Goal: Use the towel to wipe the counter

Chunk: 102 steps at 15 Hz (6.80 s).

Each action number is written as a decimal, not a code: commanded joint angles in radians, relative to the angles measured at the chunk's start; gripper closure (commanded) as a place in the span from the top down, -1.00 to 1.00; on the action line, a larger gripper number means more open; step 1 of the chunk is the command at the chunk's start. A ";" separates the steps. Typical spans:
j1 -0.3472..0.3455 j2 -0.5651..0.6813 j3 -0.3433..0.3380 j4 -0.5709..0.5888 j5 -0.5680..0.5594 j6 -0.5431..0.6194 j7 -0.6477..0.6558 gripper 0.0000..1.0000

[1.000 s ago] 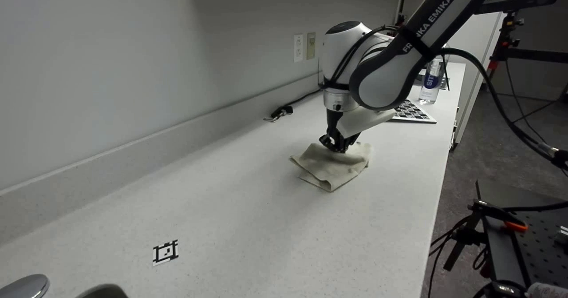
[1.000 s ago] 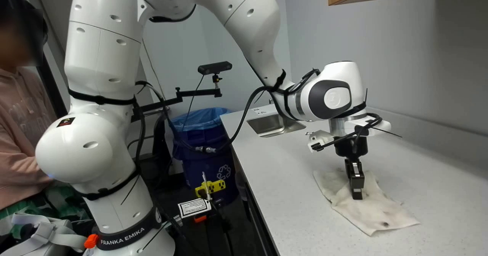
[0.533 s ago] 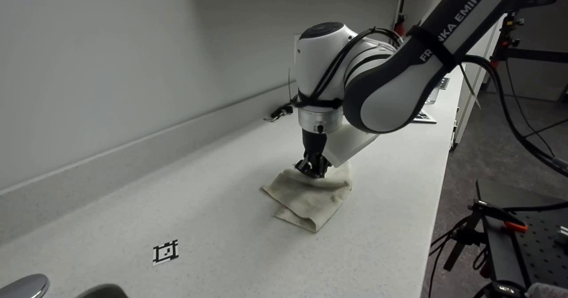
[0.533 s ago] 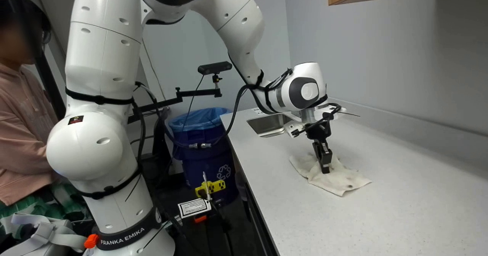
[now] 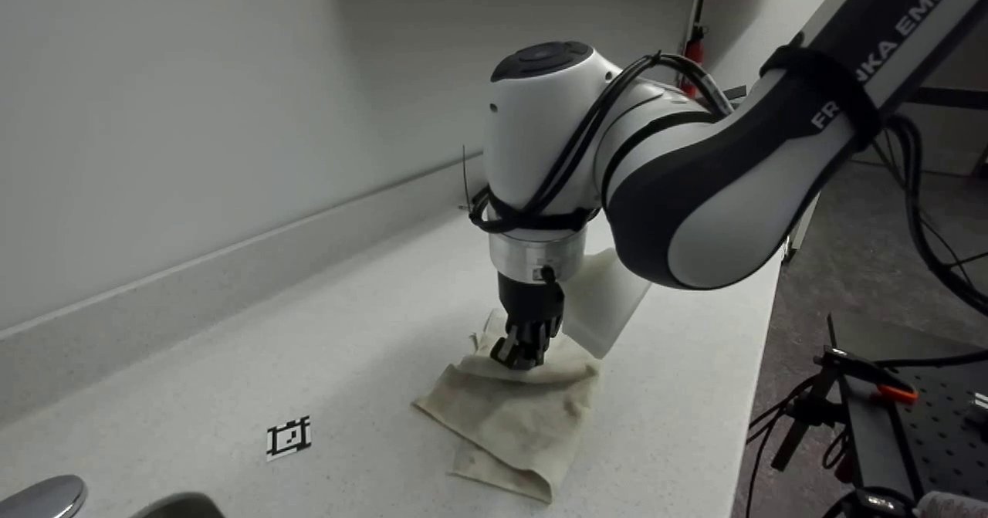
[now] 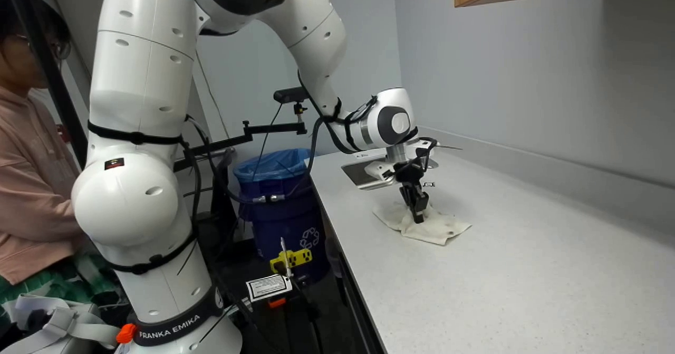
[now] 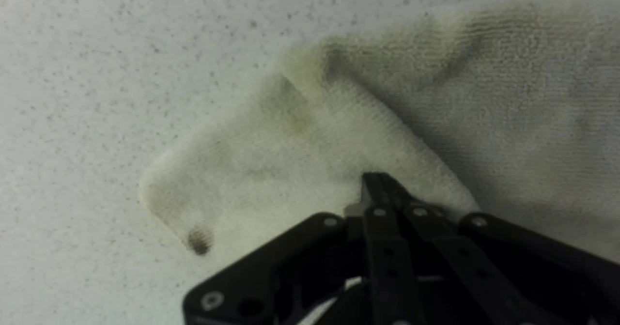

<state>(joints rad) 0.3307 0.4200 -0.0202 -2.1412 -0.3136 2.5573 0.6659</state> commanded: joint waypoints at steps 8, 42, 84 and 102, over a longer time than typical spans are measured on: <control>-0.069 0.047 -0.125 0.013 -0.026 0.024 0.010 -1.00; -0.072 -0.014 -0.116 -0.051 0.014 0.055 0.080 -1.00; -0.223 -0.315 -0.281 -0.299 -0.261 0.146 0.183 -1.00; -0.444 -0.797 -0.064 -0.618 -0.272 0.202 0.031 0.88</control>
<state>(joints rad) -0.0688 -0.2773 -0.1139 -2.6858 -0.6451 2.7009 0.7779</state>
